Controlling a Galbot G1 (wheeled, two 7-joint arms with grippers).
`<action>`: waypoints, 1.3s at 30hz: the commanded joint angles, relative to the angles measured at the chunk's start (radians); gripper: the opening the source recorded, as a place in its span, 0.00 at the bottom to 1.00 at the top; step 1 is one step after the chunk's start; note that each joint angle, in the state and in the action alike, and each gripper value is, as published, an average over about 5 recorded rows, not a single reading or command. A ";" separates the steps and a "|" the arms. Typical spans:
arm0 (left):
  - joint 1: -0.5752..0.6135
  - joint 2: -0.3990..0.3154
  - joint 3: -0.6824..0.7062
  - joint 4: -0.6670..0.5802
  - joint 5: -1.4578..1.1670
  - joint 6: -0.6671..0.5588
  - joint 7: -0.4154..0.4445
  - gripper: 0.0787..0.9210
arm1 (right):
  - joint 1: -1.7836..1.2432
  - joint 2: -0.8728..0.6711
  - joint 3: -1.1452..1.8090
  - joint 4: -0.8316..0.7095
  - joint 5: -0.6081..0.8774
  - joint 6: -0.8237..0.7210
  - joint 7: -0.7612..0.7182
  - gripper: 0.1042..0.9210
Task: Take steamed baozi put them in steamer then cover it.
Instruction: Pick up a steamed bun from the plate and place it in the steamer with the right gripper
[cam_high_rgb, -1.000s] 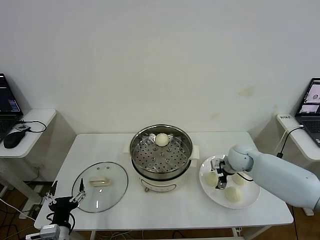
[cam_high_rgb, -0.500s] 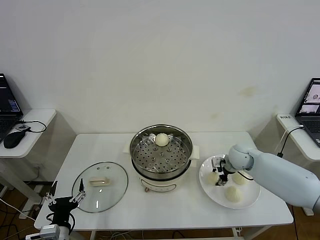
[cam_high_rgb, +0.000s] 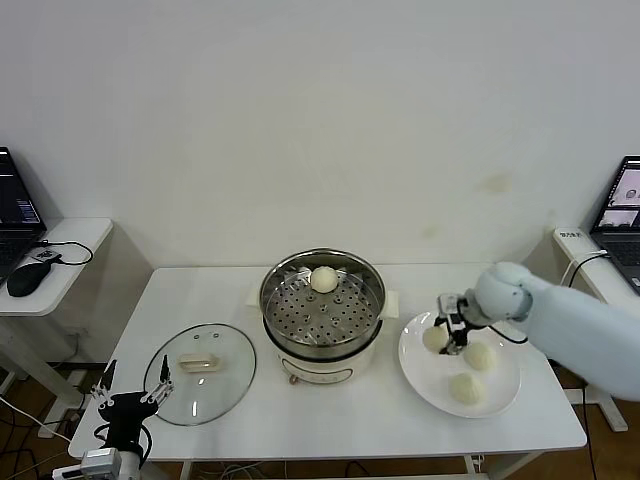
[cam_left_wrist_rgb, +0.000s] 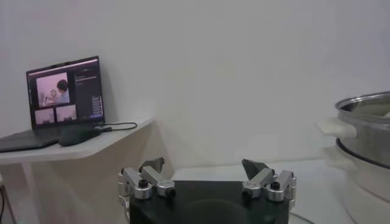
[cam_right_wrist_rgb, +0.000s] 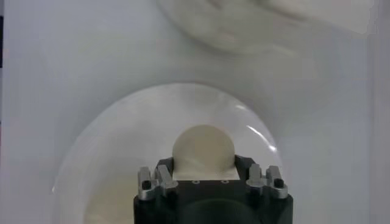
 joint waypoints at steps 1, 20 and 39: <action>-0.003 0.006 0.003 -0.003 0.000 0.001 0.000 0.88 | 0.287 -0.102 -0.122 0.142 0.145 -0.034 -0.009 0.64; -0.008 0.007 -0.003 0.000 -0.004 0.001 0.002 0.88 | 0.541 0.330 -0.288 0.073 0.448 -0.175 0.087 0.65; -0.022 0.008 -0.021 0.004 -0.005 0.004 0.004 0.88 | 0.274 0.664 -0.251 -0.260 0.398 -0.199 0.172 0.66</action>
